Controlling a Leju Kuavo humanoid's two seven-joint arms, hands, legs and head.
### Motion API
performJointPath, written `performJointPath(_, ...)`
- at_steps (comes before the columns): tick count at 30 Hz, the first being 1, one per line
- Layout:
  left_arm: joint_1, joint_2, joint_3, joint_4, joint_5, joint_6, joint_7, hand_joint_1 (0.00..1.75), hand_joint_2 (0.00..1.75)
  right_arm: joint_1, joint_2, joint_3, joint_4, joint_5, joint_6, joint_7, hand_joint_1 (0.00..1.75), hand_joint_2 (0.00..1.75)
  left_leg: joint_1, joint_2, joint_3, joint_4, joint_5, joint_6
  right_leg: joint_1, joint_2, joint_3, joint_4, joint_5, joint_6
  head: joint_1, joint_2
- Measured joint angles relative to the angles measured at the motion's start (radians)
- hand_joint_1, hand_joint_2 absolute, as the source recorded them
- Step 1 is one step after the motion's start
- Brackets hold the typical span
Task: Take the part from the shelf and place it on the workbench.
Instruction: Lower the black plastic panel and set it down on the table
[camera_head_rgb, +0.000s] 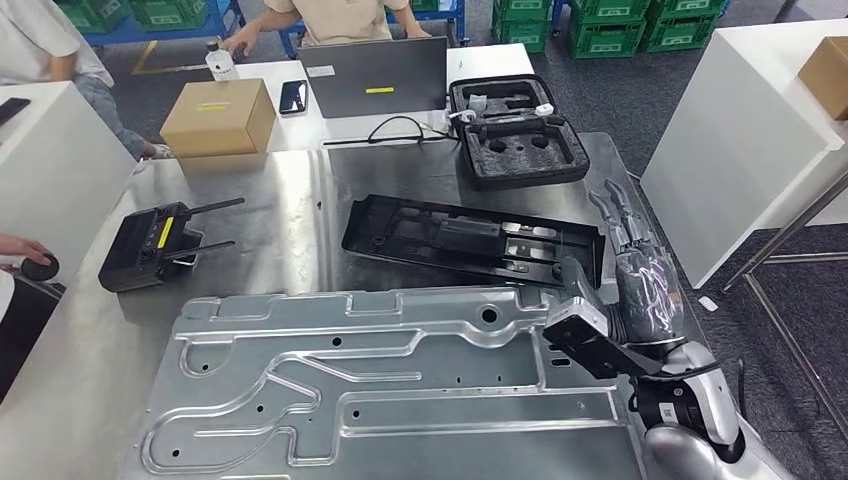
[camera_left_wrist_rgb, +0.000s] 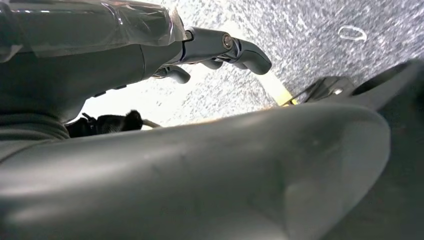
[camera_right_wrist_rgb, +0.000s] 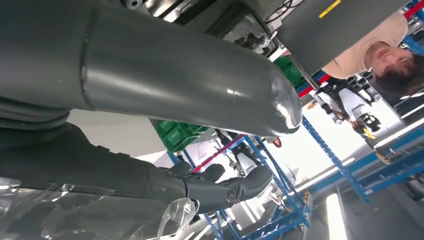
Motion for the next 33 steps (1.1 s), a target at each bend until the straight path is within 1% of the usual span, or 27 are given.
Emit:
performJointPath(1,0.0,0.0,0.0,0.0,0.0,0.0,0.002,0.0,0.0,0.008,0.0,0.0,-0.005,0.011,-0.001,-0.001,0.0,0.0,-0.001,0.0,0.008,-0.017,0.017,0.004,0.002,0.0,0.001,0.0,0.0,0.0,0.0,0.0)
performJointPath(2,0.0,0.0,0.0,0.0,0.0,0.0,0.003,0.0,0.0,0.015,0.0,0.0,-0.011,0.022,-0.003,-0.003,0.0,0.0,-0.003,0.0,0.036,-0.076,0.049,0.011,0.004,0.001,0.002,0.0,0.0,0.0,0.0,0.0)
performJointPath(3,-0.001,0.0,0.0,0.0,0.0,0.0,0.004,0.0,0.0,0.02,0.0,-0.001,-0.017,0.032,-0.005,-0.006,0.0,0.0,-0.006,0.0,0.076,-0.157,0.086,0.021,0.006,0.001,0.003,0.0,0.0,0.0,0.0,0.0)
performJointPath(4,-0.002,0.001,0.0,0.0,0.0,0.0,0.005,0.0,0.0,0.025,0.0,-0.002,-0.022,0.043,-0.007,-0.009,0.0,0.44,-0.01,0.0,0.112,-0.232,0.113,0.031,0.009,0.001,0.004,-0.001,-0.001,0.001,0.0,0.0)
performJointPath(5,-0.003,0.002,0.0,0.0,0.0,0.0,0.006,0.0,0.0,0.029,0.0,-0.002,-0.027,0.054,-0.008,-0.011,0.0,0.87,-0.014,0.003,0.137,-0.285,0.13,0.037,0.01,0.001,0.003,-0.001,-0.001,0.003,0.0,0.0)
performJointPath(6,-0.004,0.002,0.0,0.0,0.0,0.0,0.007,0.0,0.0,0.036,-0.001,-0.002,-0.031,0.065,-0.01,-0.014,0.0,1.31,-0.017,0.005,0.148,-0.312,0.136,0.039,0.011,0.002,0.003,-0.002,-0.002,0.005,0.0,0.0)
performJointPath(7,-0.005,0.003,0.0,0.0,0.0,0.0,0.007,0.0,0.0,0.044,-0.002,-0.003,-0.036,0.077,-0.013,-0.016,0.0,1.75,-0.019,0.007,0.149,-0.318,0.135,0.038,0.012,0.002,0.002,-0.002,-0.002,0.007,0.0,0.0)
performJointPath(9,-0.003,0.003,0.001,0.0,0.0,0.0,0.007,0.0,0.0,0.063,-0.003,-0.004,-0.047,0.102,-0.022,-0.024,0.0,1.75,-0.017,0.009,0.151,-0.324,0.142,0.035,0.01,0.002,0.0,0.005,-0.006,0.012,0.0,0.0)
performJointPath(10,-0.003,0.003,0.001,0.0,0.0,0.001,0.007,0.0,0.0,0.071,-0.002,-0.005,-0.052,0.113,-0.026,-0.028,0.0,1.75,-0.014,0.009,0.153,-0.327,0.145,0.037,0.009,0.001,-0.007,0.023,-0.02,0.015,0.0,0.0)
performJointPath(11,-0.003,0.003,0.001,0.0,0.0,0.004,0.007,0.0,0.0,0.08,-0.002,-0.006,-0.056,0.126,-0.029,-0.032,0.0,1.75,-0.011,0.01,0.154,-0.33,0.148,0.04,0.009,-0.001,-0.023,0.062,-0.046,0.019,0.0,0.0)
performJointPath(13,-0.003,0.003,0.001,0.0,0.0,0.01,0.006,0.0,0.0,0.102,-0.002,-0.008,-0.062,0.151,-0.028,-0.041,0.0,0.87,-0.008,0.01,0.154,-0.331,0.15,0.044,0.008,-0.002,-0.08,0.193,-0.118,0.026,0.0,0.0)
performJointPath(14,-0.003,0.002,0.001,0.0,0.0,0.011,0.006,0.0,0.0,0.115,-0.002,-0.009,-0.063,0.169,-0.02,-0.047,0.0,0.44,-0.008,0.01,0.154,-0.331,0.15,0.045,0.007,-0.002,-0.109,0.258,-0.144,0.029,0.0,0.0)
performJointPath(15,-0.002,0.002,0.001,0.0,0.0,0.011,0.006,0.0,0.0,0.131,-0.002,-0.009,-0.064,0.189,-0.005,-0.054,0.0,0.0,-0.007,0.009,0.154,-0.331,0.15,0.044,0.006,-0.002,-0.126,0.295,-0.153,0.032,0.0,0.0)
performJointPath(16,-0.001,0.002,0.001,0.0,0.0,0.01,0.006,0.0,0.0,0.147,-0.002,-0.008,-0.063,0.21,0.022,-0.063,0.0,0.0,-0.005,0.008,0.154,-0.33,0.149,0.044,0.005,-0.003,-0.124,0.293,-0.141,0.035,0.0,0.0)
performJointPath(17,-0.001,0.002,0.001,0.0,-0.001,0.01,0.006,0.0,0.0,0.162,-0.002,-0.005,-0.062,0.229,0.065,-0.072,0.0,0.0,-0.003,0.006,0.155,-0.329,0.148,0.042,0.002,-0.003,-0.101,0.247,-0.111,0.039,0.0,0.0)
performJointPath(19,-0.002,0.003,0.001,0.0,-0.002,0.01,0.005,0.0,0.0,0.189,-0.001,0.013,-0.042,0.253,0.204,-0.082,0.0,0.0,0.0,0.003,0.155,-0.323,0.141,0.031,-0.005,-0.004,-0.029,0.099,-0.046,0.048,0.0,0.0)
performJointPath(20,-0.004,0.003,0.001,0.0,-0.003,0.01,0.004,0.0,0.0,0.199,-0.001,0.03,-0.023,0.26,0.282,-0.084,0.0,0.0,-0.001,0.002,0.152,-0.318,0.138,0.025,-0.007,-0.002,-0.004,0.045,-0.027,0.046,0.0,0.0)
performJointPath(21,-0.005,0.003,0.001,0.0,-0.004,0.01,0.004,0.0,0.0,0.21,-0.001,0.05,0.002,0.264,0.345,-0.084,0.0,0.0,-0.003,0.0,0.149,-0.315,0.136,0.02,-0.008,-0.001,0.008,0.017,-0.021,0.041,-0.001,0.0)
performJointPath(23,-0.007,0.004,0.001,0.0,-0.004,0.01,0.004,0.0,0.0,0.228,0.002,0.093,0.056,0.27,0.404,-0.083,0.0,0.0,-0.005,-0.003,0.145,-0.314,0.137,0.013,-0.006,-0.001,0.004,0.014,-0.02,0.025,-0.002,0.0)
performJointPath(25,-0.007,0.004,0.001,0.0,-0.004,0.01,0.004,0.0,0.0,0.238,0.007,0.126,0.096,0.268,0.412,-0.083,0.0,0.0,-0.001,-0.004,0.137,-0.296,0.124,0.006,-0.006,-0.004,0.003,0.013,-0.018,0.015,-0.002,0.0)
performJointPath(26,-0.008,0.004,0.001,0.0,-0.004,0.01,0.004,0.0,0.0,0.24,0.008,0.137,0.109,0.264,0.411,-0.083,0.0,0.0,0.001,-0.003,0.121,-0.26,0.102,0.001,-0.006,-0.005,0.002,0.013,-0.017,0.011,-0.002,0.0)
performJointPath(28,-0.01,0.003,0.001,0.0,-0.004,0.01,0.004,0.0,0.0,0.241,0.009,0.151,0.127,0.252,0.409,-0.082,0.0,0.0,0.003,-0.002,0.061,-0.13,0.039,-0.007,-0.005,-0.005,0.002,0.012,-0.017,0.005,-0.002,0.0)
performJointPath(29,-0.01,0.003,0.001,0.0,-0.004,0.01,0.004,0.0,0.0,0.241,0.01,0.158,0.135,0.245,0.408,-0.081,0.0,0.0,0.003,-0.002,0.026,-0.057,0.011,-0.008,-0.004,-0.005,0.001,0.012,-0.017,0.003,-0.002,0.0)
performJointPath(30,-0.009,0.003,0.001,0.0,-0.004,0.01,0.004,0.0,0.0,0.24,0.01,0.164,0.141,0.241,0.405,-0.079,0.0,0.0,0.002,-0.002,0.0,-0.009,-0.001,-0.006,-0.001,-0.005,0.001,0.012,-0.017,0.002,-0.002,0.0)
performJointPath(31,-0.009,0.003,0.001,0.0,-0.004,0.01,0.004,0.0,0.0,0.239,0.01,0.169,0.146,0.239,0.397,-0.075,0.0,0.0,0.001,-0.003,-0.008,0.002,0.006,-0.001,0.001,-0.005,0.002,0.012,-0.017,0.001,-0.002,0.0)
performJointPath(32,-0.009,0.003,0.001,0.0,-0.004,0.01,0.003,0.0,0.0,0.236,0.01,0.173,0.148,0.24,0.381,-0.071,0.0,0.0,-0.001,-0.003,0.005,-0.031,0.031,0.006,0.004,-0.004,0.003,0.012,-0.017,0.001,-0.002,0.0)
performJointPath(33,-0.009,0.003,0.001,0.0,-0.004,0.01,0.001,0.0,0.0,0.23,0.01,0.175,0.147,0.243,0.356,-0.068,0.0,0.0,-0.005,-0.003,0.036,-0.099,0.069,0.017,0.007,-0.002,0.005,0.012,-0.017,0.001,-0.002,0.0)
